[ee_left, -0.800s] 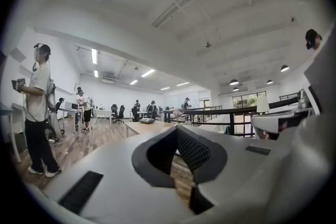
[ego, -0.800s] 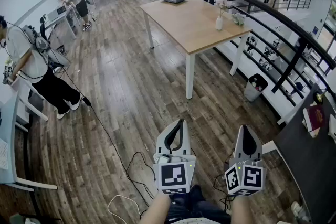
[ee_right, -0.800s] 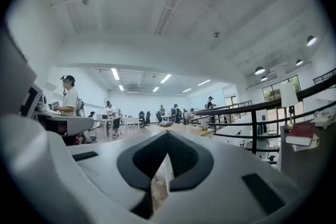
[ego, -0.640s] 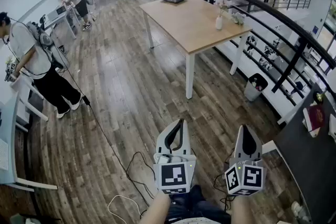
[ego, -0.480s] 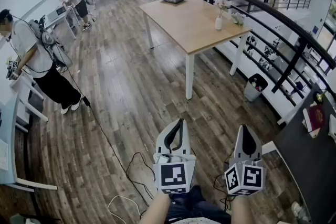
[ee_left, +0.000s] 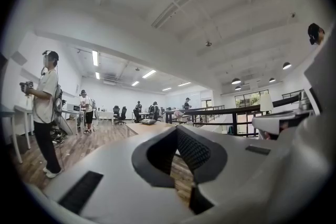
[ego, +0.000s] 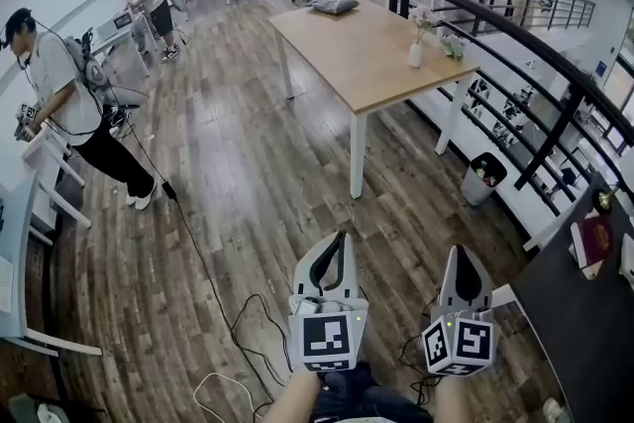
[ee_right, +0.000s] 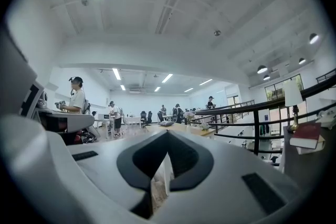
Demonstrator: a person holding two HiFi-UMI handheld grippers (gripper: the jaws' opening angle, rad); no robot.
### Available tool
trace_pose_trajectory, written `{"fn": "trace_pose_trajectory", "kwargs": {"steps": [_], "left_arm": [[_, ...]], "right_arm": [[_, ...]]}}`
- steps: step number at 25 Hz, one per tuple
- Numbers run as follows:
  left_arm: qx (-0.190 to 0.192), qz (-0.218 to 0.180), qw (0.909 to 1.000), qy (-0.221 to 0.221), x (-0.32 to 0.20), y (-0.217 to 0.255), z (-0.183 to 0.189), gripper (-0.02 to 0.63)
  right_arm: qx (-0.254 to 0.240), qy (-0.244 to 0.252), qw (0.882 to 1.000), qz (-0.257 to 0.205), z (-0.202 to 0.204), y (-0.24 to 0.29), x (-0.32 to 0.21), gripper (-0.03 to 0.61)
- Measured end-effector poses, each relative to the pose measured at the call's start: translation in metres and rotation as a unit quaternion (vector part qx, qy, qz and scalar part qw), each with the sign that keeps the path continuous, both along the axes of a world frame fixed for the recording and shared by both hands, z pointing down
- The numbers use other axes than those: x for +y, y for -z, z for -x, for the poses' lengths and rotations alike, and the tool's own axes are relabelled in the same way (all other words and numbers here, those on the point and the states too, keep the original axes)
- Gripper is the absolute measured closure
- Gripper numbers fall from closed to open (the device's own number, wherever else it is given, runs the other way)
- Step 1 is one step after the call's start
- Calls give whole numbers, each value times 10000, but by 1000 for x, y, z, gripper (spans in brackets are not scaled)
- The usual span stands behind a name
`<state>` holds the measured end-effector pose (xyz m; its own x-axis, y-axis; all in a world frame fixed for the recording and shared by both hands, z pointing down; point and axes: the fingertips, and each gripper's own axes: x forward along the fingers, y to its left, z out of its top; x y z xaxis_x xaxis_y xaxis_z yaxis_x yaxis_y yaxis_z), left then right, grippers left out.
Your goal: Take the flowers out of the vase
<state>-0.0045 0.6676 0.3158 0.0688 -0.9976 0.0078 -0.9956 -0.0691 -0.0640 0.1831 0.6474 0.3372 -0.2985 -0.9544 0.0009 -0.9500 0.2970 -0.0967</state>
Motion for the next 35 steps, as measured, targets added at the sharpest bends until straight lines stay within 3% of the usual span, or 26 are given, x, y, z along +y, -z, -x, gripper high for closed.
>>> {"fn": "trace_pose_trajectory", "kwargs": {"steps": [10,16,25,35], "left_arm": [[73,355,9992,152,-9,-16,-12,571],[-54,181,9998,99,-39,-20,-9,570],[-51,165,9997,-174,-127,-25,3,571],[-102,94,9996,-245,-237,-11,60,571]], "right_arm": [[-136,58,9997,198,-16,-19,-18,586],[-135,16,9996,239,-15,-25,-42,586],[-114,-188,9995,213,2,-25,-122,586],[-171,-301,9992,219,57,-16,-232,586]]}}
